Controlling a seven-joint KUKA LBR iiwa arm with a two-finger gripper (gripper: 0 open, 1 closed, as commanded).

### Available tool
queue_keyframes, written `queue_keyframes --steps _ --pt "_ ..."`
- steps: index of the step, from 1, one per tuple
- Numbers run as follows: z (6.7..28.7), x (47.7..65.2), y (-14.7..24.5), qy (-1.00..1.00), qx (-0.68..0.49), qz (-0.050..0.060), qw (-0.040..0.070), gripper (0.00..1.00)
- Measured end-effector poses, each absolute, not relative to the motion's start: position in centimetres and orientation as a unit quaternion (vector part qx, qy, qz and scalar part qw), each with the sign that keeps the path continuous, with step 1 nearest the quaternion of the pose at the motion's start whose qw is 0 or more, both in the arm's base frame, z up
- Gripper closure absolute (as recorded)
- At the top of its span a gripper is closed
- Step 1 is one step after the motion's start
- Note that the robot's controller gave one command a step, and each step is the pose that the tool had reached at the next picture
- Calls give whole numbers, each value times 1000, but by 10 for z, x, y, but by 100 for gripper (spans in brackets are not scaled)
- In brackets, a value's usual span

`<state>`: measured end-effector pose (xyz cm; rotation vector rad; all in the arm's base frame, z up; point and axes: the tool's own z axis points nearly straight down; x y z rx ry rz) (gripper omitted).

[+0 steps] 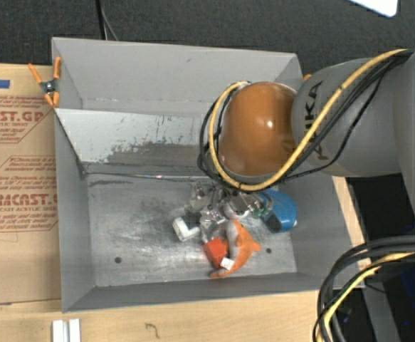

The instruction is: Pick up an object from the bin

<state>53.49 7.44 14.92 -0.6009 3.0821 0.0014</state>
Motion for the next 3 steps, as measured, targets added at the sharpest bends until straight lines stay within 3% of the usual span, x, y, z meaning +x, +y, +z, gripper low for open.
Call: queue_keyframes --steps 1,2,3 --pt "149 535 75 981 -192 1 1 100" --pt "179 536 77 978 -207 0 -1 100" --pt "233 531 74 979 -206 1 1 100"
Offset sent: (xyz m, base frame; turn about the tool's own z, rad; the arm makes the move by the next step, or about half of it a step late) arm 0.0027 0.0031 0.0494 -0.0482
